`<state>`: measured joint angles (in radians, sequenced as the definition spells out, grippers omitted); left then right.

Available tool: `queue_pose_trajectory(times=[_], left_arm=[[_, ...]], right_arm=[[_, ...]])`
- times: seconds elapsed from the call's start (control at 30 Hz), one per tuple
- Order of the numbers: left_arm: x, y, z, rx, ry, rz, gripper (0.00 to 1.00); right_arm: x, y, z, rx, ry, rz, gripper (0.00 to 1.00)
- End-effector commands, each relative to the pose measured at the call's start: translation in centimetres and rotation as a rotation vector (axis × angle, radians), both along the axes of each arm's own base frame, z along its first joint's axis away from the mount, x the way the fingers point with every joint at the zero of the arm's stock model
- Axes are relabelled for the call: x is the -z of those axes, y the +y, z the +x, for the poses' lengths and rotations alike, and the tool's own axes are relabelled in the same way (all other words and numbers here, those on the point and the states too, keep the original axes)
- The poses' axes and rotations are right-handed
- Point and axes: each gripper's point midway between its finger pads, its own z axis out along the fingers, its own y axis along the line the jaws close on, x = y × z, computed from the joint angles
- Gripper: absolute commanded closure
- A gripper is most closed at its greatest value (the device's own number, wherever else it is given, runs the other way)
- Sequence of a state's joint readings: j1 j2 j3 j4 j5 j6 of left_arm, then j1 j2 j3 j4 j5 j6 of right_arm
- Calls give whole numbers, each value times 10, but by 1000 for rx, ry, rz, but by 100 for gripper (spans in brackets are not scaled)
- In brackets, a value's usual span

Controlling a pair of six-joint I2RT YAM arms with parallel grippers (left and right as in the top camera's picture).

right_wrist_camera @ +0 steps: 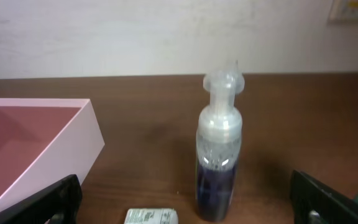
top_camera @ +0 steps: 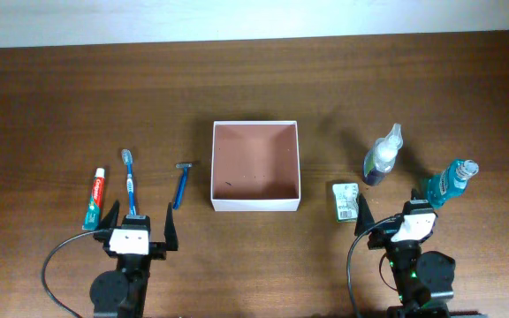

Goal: Pack container

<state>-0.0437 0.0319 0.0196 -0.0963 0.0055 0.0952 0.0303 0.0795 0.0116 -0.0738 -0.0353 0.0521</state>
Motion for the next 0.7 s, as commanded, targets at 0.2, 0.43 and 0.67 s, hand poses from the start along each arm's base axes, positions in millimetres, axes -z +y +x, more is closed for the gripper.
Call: queue_pose_trajectory(times=[0.2, 0.43, 0.67], left_arm=[[-47, 1, 1, -17, 97, -60, 1], [-79, -3, 17, -5, 281, -54, 1], [-82, -7, 29, 8, 555, -49, 1]], right_arm=[[-43, 0, 1, 4, 140, 36, 2], [-81, 1, 11, 8, 323, 32, 2], [-97, 1, 24, 23, 624, 43, 2]])
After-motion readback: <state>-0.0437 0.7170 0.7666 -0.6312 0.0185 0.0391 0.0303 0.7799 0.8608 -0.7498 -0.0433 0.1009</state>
